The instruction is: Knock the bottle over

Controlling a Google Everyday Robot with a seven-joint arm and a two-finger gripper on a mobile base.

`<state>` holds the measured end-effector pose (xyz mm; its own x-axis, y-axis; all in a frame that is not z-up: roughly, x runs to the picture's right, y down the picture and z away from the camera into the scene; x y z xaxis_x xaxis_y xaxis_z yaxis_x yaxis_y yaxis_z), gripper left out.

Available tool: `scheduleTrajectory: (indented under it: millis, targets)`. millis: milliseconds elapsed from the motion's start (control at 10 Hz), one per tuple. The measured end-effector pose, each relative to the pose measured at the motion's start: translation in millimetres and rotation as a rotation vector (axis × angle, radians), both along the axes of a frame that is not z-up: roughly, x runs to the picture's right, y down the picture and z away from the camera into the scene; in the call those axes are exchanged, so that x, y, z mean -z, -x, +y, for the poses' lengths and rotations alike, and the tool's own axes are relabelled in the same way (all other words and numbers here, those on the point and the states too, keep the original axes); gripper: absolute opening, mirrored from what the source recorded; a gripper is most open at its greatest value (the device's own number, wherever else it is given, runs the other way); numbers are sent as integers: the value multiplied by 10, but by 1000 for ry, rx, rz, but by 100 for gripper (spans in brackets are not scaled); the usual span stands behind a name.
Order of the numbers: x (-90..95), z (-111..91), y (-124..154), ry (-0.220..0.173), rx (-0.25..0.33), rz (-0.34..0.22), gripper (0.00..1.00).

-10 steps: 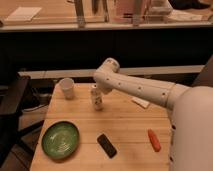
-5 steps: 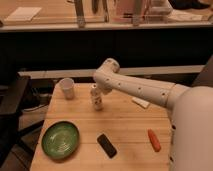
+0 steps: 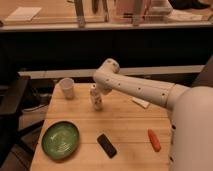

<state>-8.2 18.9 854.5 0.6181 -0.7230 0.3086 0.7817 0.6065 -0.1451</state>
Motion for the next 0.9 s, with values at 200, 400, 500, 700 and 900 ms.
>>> scheduleTrajectory:
  millis: [200,400,500,700,900]
  targets:
    - [-1,0,9,-1,-2,-2,0]
    - [-6,5,16,-2,-5,-3,0]
    - [-5,5,22,-2,-6,-4,0]
    - [-12,11,27,-2,-9,-5,0]
    - [-11,11,32,-3,-11,-7,0]
